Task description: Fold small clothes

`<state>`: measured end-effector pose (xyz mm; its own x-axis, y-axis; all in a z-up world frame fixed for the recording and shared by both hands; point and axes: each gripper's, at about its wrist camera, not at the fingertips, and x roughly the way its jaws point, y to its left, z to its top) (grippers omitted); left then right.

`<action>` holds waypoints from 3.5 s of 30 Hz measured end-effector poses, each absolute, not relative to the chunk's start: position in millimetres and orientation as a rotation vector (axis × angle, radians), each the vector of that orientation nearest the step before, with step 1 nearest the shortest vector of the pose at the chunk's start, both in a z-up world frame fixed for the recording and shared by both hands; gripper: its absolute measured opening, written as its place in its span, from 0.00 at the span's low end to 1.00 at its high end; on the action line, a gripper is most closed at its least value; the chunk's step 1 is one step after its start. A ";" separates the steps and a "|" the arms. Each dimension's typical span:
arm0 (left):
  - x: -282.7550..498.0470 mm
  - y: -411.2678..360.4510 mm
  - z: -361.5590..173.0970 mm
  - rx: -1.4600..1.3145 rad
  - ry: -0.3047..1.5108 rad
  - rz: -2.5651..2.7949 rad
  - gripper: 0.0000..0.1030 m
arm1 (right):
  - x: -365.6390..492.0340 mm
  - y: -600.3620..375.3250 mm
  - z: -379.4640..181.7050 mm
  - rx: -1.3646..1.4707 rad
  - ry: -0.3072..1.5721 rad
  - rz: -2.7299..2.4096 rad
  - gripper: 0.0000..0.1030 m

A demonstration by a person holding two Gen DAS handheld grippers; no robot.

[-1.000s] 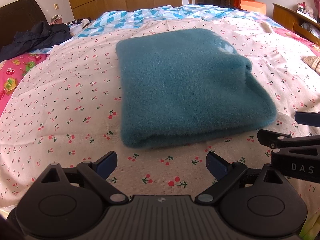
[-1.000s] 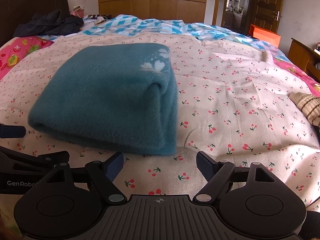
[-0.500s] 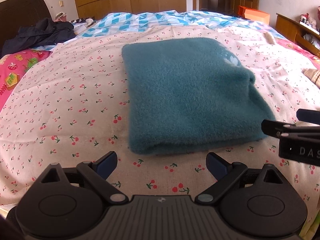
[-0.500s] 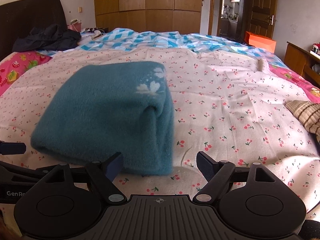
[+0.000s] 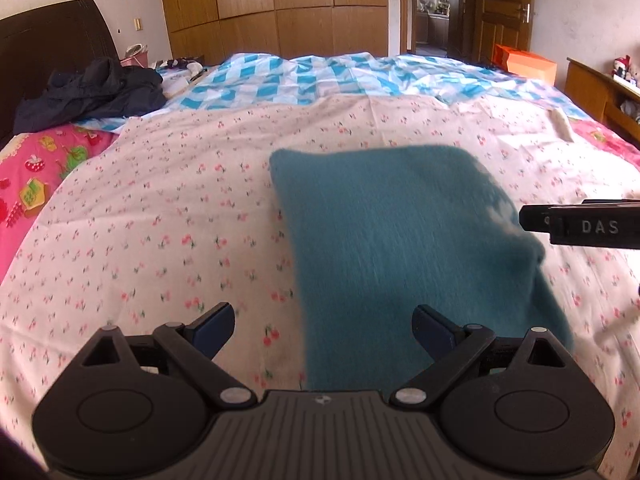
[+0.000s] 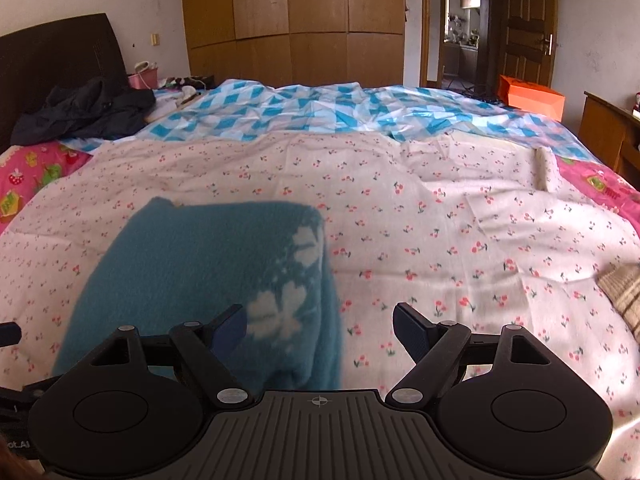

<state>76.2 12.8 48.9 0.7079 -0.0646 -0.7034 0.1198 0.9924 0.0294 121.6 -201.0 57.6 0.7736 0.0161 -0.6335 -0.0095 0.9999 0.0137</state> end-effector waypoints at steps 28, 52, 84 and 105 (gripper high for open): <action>185.4 33.8 38.6 -0.043 0.769 -0.122 1.00 | 250.2 -215.8 13.0 0.054 0.811 0.012 0.82; 197.4 58.9 34.0 -0.068 0.766 -0.189 1.00 | 325.6 -192.2 9.3 0.081 1.049 0.802 0.80; 190.2 12.1 36.2 0.002 0.761 -0.214 1.00 | 247.0 -244.9 58.1 0.220 0.824 0.427 0.42; 125.6 9.1 58.5 0.078 0.774 -0.183 1.00 | 141.4 -233.6 71.5 0.145 0.815 0.303 0.43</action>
<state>125.6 9.1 58.5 0.7002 -0.1354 -0.7010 0.1930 0.9812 0.0032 141.4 -233.6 71.5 0.6458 0.3207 -0.6929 -0.2096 0.9471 0.2430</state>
